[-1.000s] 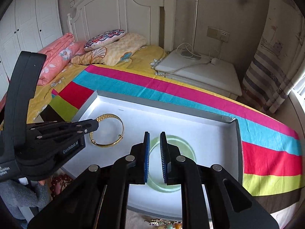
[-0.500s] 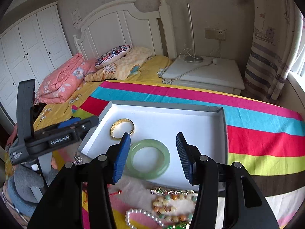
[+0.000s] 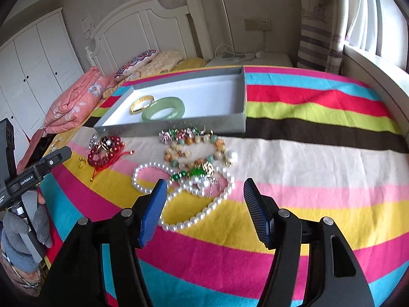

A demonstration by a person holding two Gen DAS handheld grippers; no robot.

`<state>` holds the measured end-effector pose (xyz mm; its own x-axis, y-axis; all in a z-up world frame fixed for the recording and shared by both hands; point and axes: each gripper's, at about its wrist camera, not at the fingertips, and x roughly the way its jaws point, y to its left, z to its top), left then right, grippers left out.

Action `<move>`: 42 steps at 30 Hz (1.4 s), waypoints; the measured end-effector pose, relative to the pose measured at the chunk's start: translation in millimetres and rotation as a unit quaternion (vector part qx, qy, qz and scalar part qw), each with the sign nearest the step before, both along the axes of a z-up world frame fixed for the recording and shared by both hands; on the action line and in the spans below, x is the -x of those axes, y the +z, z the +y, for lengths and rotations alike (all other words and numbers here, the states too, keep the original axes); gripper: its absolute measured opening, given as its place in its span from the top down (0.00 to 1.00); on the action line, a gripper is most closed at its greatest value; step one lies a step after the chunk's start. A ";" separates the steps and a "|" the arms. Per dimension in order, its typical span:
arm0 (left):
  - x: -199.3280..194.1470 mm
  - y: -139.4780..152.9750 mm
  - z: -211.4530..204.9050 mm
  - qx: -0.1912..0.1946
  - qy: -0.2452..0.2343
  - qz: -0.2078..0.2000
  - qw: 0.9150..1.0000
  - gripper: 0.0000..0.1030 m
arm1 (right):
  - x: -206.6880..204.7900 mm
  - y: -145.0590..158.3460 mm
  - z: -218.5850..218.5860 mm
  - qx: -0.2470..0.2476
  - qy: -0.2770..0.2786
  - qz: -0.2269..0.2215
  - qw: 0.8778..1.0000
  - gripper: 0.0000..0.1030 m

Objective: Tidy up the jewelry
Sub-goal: 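Lower both bangles into the white box and open both tools, then grasp the pearl necklace with the right tool while the left tool grasps the thin gold bangles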

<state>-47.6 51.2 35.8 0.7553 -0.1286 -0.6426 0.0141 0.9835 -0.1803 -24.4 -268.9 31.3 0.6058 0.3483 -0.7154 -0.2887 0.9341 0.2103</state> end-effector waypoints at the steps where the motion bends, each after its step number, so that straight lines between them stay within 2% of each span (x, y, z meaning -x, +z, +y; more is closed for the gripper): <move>1: -0.2 -3.6 0.0 0.006 -0.004 0.010 1.000 0.02 | 5.2 0.0 5.1 0.012 0.003 -0.007 1.000 0.41; 5: 5.0 -5.0 7.1 0.032 -0.005 0.000 0.999 0.02 | 15.0 2.6 27.9 0.014 0.045 -0.011 0.999 0.41; 7: 0.6 -8.7 10.7 0.050 -0.010 0.014 0.999 0.02 | 17.4 -2.2 41.7 0.027 0.065 -0.006 0.998 0.41; 12: 0.8 -9.5 16.6 0.077 -0.015 0.009 0.997 0.02 | 18.9 -14.4 61.2 0.080 0.083 0.003 0.993 0.45; 15: -0.6 -10.7 17.5 0.084 -0.018 0.011 0.996 0.02 | 20.7 -17.5 66.4 0.111 0.082 -0.001 0.990 0.55; 17: -1.1 -10.8 17.7 0.086 -0.020 0.012 0.996 0.02 | 24.8 -17.0 67.5 0.118 0.096 -0.007 0.988 0.66; 19: -0.8 -11.4 18.5 0.089 -0.022 0.011 0.996 0.02 | 29.7 -17.1 64.9 0.123 0.101 -0.012 0.987 0.82; 21: -0.8 -11.3 18.5 0.091 -0.025 0.012 0.995 0.02 | 33.5 -17.2 60.9 0.124 0.102 -0.013 0.987 0.91; 24: -3.4 -12.9 12.3 0.083 -0.042 0.023 0.995 0.02 | 36.1 -17.3 56.0 0.116 0.095 -0.014 0.989 0.92; 31: -10.8 -12.2 -5.0 0.035 -0.057 0.038 0.997 0.03 | 36.0 -11.3 46.6 0.086 0.086 -0.020 0.992 0.92; 32: -12.6 -10.9 -7.6 0.024 -0.057 0.036 0.997 0.05 | 35.4 -11.0 44.6 0.081 0.085 -0.019 0.993 0.92; 34: -16.7 -9.0 -13.2 0.005 -0.059 0.033 0.998 0.15 | 34.5 -10.5 42.8 0.075 0.081 -0.018 0.994 0.92; 36: -23.1 -8.7 -20.2 -0.021 -0.066 0.034 0.997 0.33 | 34.5 -9.7 42.5 0.072 0.081 -0.019 0.994 0.92; 38: -32.5 -9.0 -26.2 -0.041 -0.074 0.038 0.996 0.42 | 34.2 -9.3 41.9 0.069 0.081 -0.018 0.994 0.92; 39: -38.0 -9.3 -27.7 -0.046 -0.074 0.039 0.995 0.45 | 33.8 -9.0 40.8 0.067 0.081 -0.019 0.994 0.92; 42: -52.3 -8.7 -27.6 -0.036 -0.076 0.045 0.995 0.47 | 34.0 -8.7 39.9 0.061 0.080 -0.019 0.995 0.92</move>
